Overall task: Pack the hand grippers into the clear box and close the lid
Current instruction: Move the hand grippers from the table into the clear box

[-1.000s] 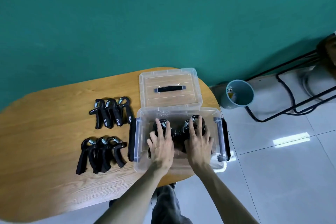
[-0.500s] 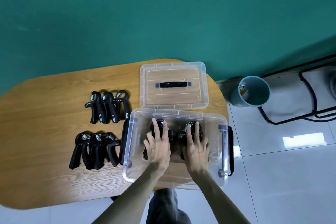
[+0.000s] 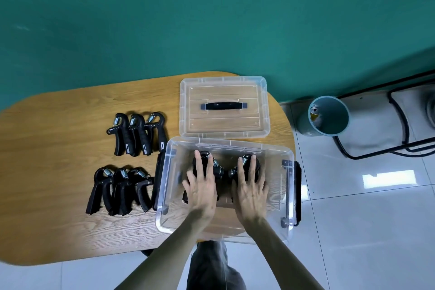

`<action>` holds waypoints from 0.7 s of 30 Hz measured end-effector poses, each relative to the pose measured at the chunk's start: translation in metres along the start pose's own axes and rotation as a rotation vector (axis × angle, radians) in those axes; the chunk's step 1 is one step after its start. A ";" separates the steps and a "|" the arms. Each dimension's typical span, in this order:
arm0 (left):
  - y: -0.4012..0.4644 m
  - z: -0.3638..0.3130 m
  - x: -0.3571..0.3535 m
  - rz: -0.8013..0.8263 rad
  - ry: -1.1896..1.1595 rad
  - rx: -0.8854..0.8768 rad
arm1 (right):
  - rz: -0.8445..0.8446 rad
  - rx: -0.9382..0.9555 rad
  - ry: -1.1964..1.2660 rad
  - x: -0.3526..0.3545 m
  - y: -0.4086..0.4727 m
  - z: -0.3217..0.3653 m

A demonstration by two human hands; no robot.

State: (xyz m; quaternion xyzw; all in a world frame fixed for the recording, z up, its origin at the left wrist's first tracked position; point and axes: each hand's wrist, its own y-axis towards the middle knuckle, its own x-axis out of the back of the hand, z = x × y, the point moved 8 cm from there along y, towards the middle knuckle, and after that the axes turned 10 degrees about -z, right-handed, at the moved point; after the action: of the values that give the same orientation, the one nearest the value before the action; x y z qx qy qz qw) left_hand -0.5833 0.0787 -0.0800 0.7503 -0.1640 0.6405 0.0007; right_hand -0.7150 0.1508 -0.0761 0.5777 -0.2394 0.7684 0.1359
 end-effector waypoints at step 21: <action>-0.036 0.082 0.125 -0.101 -0.025 -0.282 | -0.203 0.179 -0.165 0.081 -0.051 0.132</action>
State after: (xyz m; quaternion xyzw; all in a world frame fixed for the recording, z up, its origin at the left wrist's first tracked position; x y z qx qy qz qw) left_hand -0.4796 0.0652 0.0334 0.7578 -0.2144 0.6010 0.1365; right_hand -0.6059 0.1194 0.0401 0.6699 -0.1208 0.7189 0.1408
